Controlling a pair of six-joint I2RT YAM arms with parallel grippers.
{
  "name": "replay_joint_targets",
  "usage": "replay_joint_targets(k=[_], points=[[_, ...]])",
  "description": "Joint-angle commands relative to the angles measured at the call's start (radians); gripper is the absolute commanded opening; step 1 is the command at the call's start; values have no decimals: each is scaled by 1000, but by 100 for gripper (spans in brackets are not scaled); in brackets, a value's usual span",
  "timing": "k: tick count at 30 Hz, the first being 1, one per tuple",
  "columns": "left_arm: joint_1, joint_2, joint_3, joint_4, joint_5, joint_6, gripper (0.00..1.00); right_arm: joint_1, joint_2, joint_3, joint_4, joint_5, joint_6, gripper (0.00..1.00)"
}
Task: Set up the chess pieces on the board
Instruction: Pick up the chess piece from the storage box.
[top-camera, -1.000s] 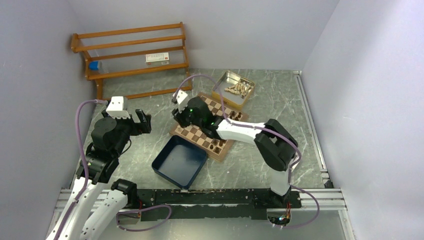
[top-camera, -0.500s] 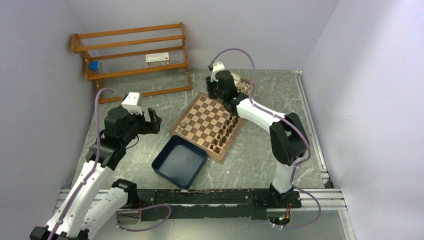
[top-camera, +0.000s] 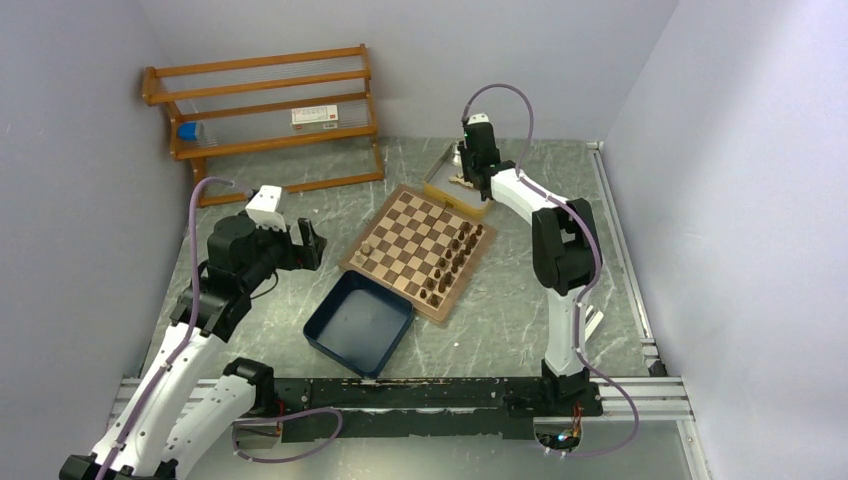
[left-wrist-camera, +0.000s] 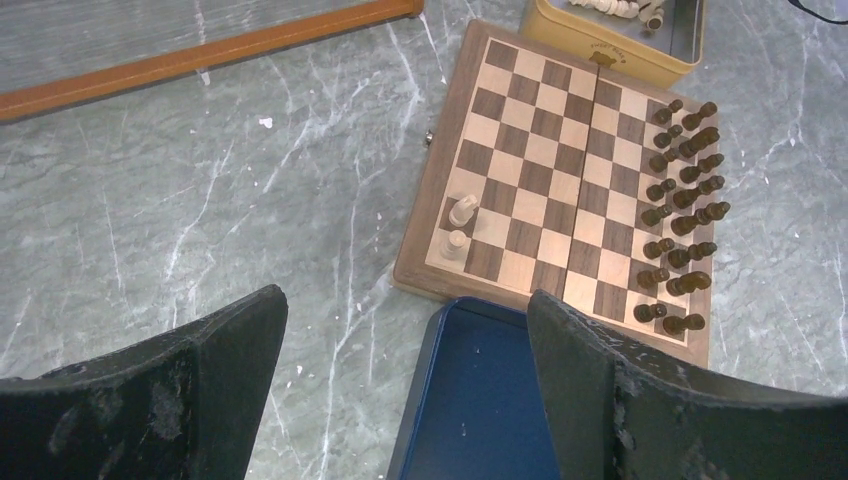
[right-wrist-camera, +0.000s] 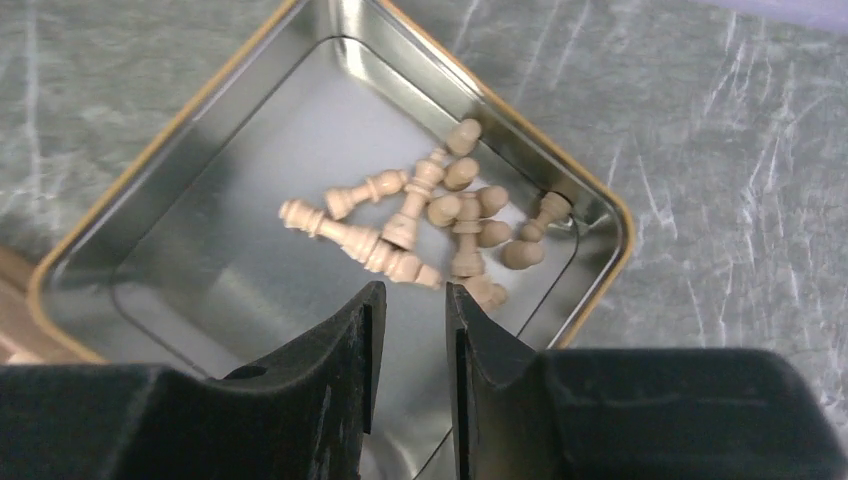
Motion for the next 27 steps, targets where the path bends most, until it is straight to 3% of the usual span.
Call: replay_joint_targets(k=[1, 8, 27], points=[[7, -24, 16, 20, 18, 14, 94, -48, 54, 87, -81, 8, -23, 32], [7, -27, 16, 20, 13, 13, 94, -80, 115, 155, -129, -60, -21, 32], [7, -35, 16, 22, 2, 13, 94, -87, 208, 232, -180, 0, -49, 36]])
